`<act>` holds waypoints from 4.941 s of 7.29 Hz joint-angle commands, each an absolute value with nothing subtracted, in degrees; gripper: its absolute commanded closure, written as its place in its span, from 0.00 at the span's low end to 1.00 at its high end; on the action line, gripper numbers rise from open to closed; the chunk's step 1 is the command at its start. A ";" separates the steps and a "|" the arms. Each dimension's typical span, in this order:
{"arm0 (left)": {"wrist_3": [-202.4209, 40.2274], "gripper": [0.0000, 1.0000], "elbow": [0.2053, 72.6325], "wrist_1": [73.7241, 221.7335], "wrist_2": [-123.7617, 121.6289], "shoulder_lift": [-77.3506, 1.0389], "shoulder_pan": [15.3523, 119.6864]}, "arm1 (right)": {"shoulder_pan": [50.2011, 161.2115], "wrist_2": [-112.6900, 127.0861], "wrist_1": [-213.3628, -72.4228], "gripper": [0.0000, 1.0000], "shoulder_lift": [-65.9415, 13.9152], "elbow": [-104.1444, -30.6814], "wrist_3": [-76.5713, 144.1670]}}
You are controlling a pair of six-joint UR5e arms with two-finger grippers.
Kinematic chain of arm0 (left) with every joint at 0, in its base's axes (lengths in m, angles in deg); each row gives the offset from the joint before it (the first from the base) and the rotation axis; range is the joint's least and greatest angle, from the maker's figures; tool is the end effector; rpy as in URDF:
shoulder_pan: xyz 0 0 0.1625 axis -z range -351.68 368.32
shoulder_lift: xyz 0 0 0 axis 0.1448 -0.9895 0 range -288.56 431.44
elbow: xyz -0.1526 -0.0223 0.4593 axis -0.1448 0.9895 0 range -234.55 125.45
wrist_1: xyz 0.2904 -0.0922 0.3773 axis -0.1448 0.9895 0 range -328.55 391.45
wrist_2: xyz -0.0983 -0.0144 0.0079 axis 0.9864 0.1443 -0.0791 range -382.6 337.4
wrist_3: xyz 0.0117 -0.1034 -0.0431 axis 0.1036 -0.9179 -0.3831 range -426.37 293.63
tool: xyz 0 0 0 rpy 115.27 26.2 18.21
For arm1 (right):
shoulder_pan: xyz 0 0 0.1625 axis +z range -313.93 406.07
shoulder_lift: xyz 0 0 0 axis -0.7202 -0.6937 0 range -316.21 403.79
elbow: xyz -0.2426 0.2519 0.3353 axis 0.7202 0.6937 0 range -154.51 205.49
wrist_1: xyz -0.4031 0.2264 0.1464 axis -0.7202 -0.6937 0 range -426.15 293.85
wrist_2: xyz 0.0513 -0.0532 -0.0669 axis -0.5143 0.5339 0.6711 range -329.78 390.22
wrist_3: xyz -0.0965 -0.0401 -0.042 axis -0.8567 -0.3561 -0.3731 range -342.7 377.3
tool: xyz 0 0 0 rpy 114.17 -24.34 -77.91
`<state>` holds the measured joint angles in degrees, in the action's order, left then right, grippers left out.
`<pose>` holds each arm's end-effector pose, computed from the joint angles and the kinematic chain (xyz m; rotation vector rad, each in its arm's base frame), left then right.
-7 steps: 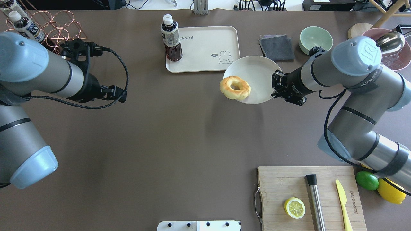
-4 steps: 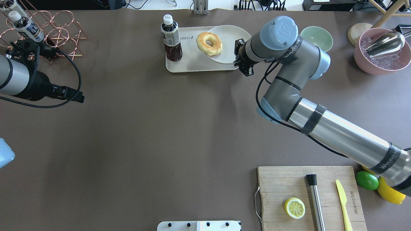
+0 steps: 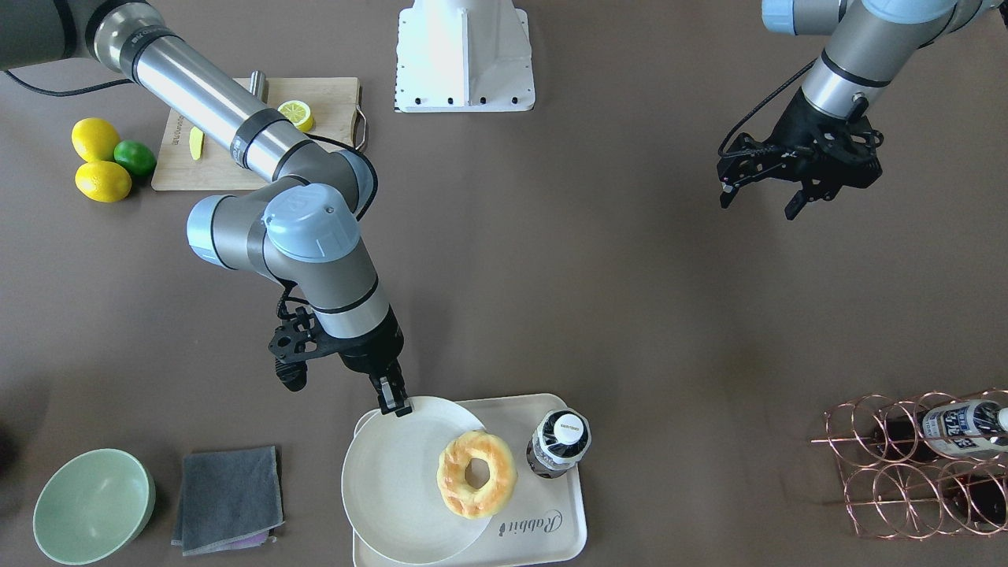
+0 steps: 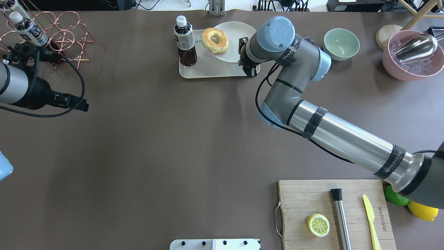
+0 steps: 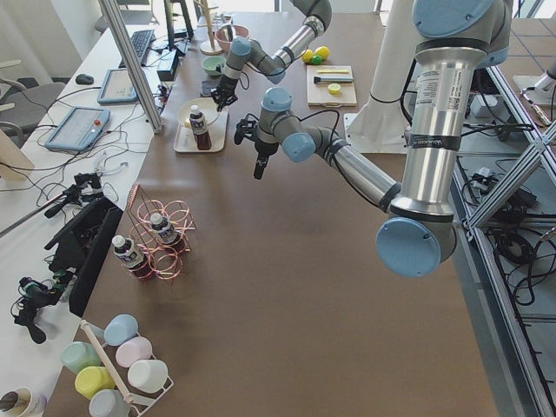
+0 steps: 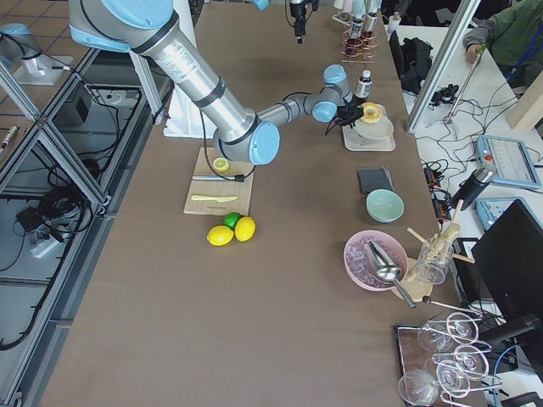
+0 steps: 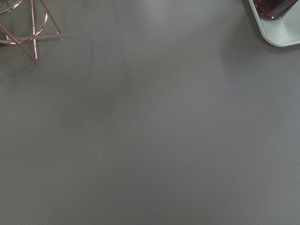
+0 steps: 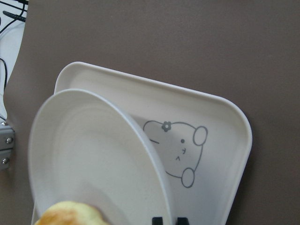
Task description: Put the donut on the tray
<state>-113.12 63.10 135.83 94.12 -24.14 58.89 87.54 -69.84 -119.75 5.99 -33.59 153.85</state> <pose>0.3037 -0.4994 0.3835 0.2950 0.8763 0.0751 -0.6474 -0.7236 0.2653 -0.2222 -1.0797 1.3046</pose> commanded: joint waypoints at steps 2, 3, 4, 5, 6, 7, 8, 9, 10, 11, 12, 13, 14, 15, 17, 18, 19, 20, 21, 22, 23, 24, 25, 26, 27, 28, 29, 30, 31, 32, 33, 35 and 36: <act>-113.12 0.02 62.78 135.86 94.12 -24.45 58.86 | 87.12 -69.71 -119.58 0.00 6.00 -36.10 145.27; -113.12 0.02 62.78 135.86 94.12 -24.54 58.86 | 87.90 -71.10 -120.63 0.00 4.52 -39.86 145.27; -113.12 0.02 62.78 135.95 94.21 -24.63 58.86 | 89.56 -75.21 -125.25 0.00 1.29 -46.68 144.22; -113.12 0.02 62.87 135.95 94.21 -24.54 58.86 | 91.58 -78.90 -130.60 0.00 -2.31 -53.63 140.99; -113.04 0.02 63.13 135.86 94.56 -24.10 58.95 | 92.73 -82.33 -133.27 0.00 -8.35 -60.31 133.30; -110.51 0.02 62.79 135.78 96.47 -23.84 60.51 | 94.75 -85.33 -133.56 0.00 -15.81 -66.81 125.66; -103.96 0.02 62.09 135.69 99.36 -21.40 64.53 | 98.94 -89.97 -133.65 0.00 -23.89 -72.01 116.79; -96.41 0.02 60.51 135.60 103.22 -19.37 70.49 | 101.77 -92.10 -133.82 0.00 -31.80 -76.33 107.91; -87.81 0.02 57.45 135.25 107.61 -18.31 77.34 | 104.76 -92.82 -133.82 0.00 -38.84 -78.28 95.47; -79.72 0.02 53.94 134.90 110.53 -18.21 82.89 | 107.92 -93.09 -133.82 0.00 -44.91 -78.65 83.69; -73.29 0.02 50.60 134.90 110.99 -18.12 86.94 | 112.65 -93.44 -133.82 0.00 -50.80 -78.48 71.65; -67.83 0.02 47.61 134.90 110.99 -17.95 90.47 | 119.05 -93.70 -134.34 0.00 -56.52 -77.61 55.08; -63.07 0.02 45.49 134.55 110.99 -16.03 94.68 | 127.81 -93.71 -142.09 0.00 -57.88 -77.43 37.51; -59.89 0.02 42.95 133.94 110.91 -15.93 97.07 | 135.64 -93.53 -153.31 0.00 -56.76 -77.95 22.20; -56.35 0.02 36.46 132.17 108.90 -15.92 98.41 | 141.59 -93.27 -160.44 0.00 -56.39 -77.51 11.69; -56.35 0.02 34.24 132.17 107.67 -16.27 98.41 | 142.13 -93.44 -160.89 0.00 -56.05 -77.43 11.67; -56.26 0.02 34.13 132.09 107.92 -16.02 98.50 | 142.05 -93.62 -162.37 0.00 -55.79 -77.60 11.76; -56.95 0.02 30.48 133.04 108.35 -14.36 100.59 | 142.05 -93.70 -162.30 0.00 -55.87 -77.34 11.76; -57.74 0.02 29.74 132.96 108.36 -14.87 101.39 | 142.05 -94.23 -162.39 0.00 -55.96 -77.25 11.76; -58.10 0.02 31.13 132.18 108.53 -15.04 102.53 | 142.05 -95.54 -162.39 0.00 -55.96 -77.16 11.76; -62.98 0.02 32.19 129.39 109.84 -16.35 102.37 | 141.96 -96.07 -162.39 0.00 -56.31 -77.16 11.76; -67.46 0.02 32.81 123.27 109.50 -18.97 102.02 | 141.96 -96.25 -162.39 0.00 -56.40 -77.25 11.76; -67.51 0.02 32.90 122.08 110.02 -19.26 102.02 | 141.96 -96.25 -162.30 0.00 -56.49 -77.16 11.76; -67.51 0.02 32.99 122.41 110.11 -18.66 102.10 | 141.96 -96.25 -162.12 0.00 -56.66 -77.16 11.76; -67.68 0.02 33.68 122.24 109.94 -18.65 102.10 | 141.96 -96.25 -162.04 0.00 -56.66 -77.16 11.76; -67.68 0.02 34.13 122.24 110.03 -18.48 102.10 | 141.96 -96.25 -161.95 0.00 -56.66 -76.90 11.76; -67.68 0.02 34.74 122.24 110.03 -18.47 102.10 | 141.96 -96.17 -161.95 0.00 -56.66 -76.64 11.76; -67.68 0.02 34.92 122.15 109.77 -18.47 102.10 | 141.96 -96.25 -161.95 0.00 -56.75 -76.63 11.76; -67.68 0.02 35.01 122.15 109.76 -18.21 102.10 | 141.96 -96.17 -161.95 0.00 -56.84 -76.63 11.76; -67.68 0.02 34.92 122.15 110.02 -18.21 102.10 | 141.96 -96.25 -161.95 0.00 -56.84 -76.63 11.76; -67.68 0.02 34.92 122.15 110.03 -18.12 102.19 | 141.96 -96.25 -161.95 0.00 -57.10 -76.63 11.76; -67.68 0.02 34.92 122.15 110.11 -18.12 102.19 | 141.96 -96.17 -161.86 0.00 -57.28 -76.63 11.76; -67.77 0.02 34.92 122.07 110.12 -18.21 102.19 | 141.96 -96.17 -161.86 0.00 -57.28 -76.63 11.76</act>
<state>-67.69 34.92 122.15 110.06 -18.14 102.18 141.96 -96.21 -161.90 -57.17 -76.63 11.76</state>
